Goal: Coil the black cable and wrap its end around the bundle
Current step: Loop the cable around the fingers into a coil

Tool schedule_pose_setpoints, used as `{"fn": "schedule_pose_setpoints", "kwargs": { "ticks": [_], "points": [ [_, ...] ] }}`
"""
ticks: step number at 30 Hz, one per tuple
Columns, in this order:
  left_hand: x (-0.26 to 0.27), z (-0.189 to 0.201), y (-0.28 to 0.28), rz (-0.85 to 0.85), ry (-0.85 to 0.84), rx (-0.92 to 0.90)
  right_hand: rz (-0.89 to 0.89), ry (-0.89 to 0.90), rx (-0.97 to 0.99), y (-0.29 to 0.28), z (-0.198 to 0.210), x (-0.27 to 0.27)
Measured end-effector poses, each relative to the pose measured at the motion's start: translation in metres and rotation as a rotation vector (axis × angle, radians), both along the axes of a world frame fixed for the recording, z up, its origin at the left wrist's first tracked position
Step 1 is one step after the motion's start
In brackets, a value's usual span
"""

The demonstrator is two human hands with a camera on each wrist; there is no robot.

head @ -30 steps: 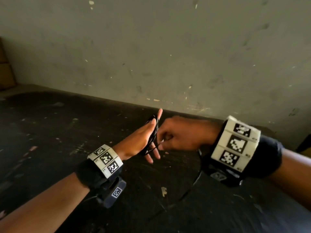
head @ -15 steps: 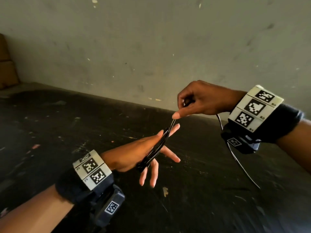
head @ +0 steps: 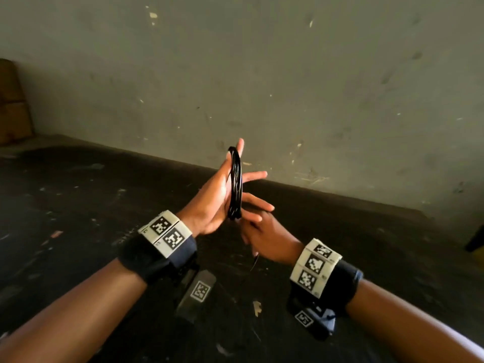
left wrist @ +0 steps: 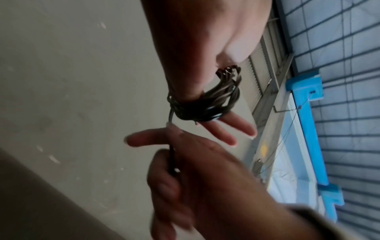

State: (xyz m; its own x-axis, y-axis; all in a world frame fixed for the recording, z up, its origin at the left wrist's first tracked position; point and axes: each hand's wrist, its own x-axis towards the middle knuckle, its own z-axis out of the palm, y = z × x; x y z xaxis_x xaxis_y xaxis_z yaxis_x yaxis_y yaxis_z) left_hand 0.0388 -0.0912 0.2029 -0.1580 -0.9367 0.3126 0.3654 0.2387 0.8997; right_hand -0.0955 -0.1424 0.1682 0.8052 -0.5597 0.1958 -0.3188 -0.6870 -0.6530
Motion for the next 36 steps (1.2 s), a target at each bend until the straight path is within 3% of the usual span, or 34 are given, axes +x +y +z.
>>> {"fn": "schedule_pose_setpoints", "kwargs": {
  "ticks": [8,15,19,24,31,36],
  "points": [
    [0.012,-0.013,-0.017,0.226,-0.099,-0.017,0.098,0.312,0.250,0.024,0.002,0.001],
    [0.016,-0.040,-0.009,0.309,-0.508,-0.020,0.185,0.407,-0.110,0.036,0.047,-0.011],
    [0.016,-0.058,0.004,0.192,-0.549,0.051,0.172,0.446,-0.488,0.023,0.084,-0.019],
    [0.010,-0.062,0.015,0.041,-0.582,0.153,0.205,0.408,-0.621,-0.004,0.129,-0.024],
    [0.001,-0.052,0.030,-0.153,-0.392,0.144,0.257,0.257,-0.638,-0.026,0.127,-0.017],
    [0.003,-0.034,0.040,-0.251,-0.131,0.057,0.151,-0.013,-0.430,-0.042,0.087,-0.016]
  ]
}}
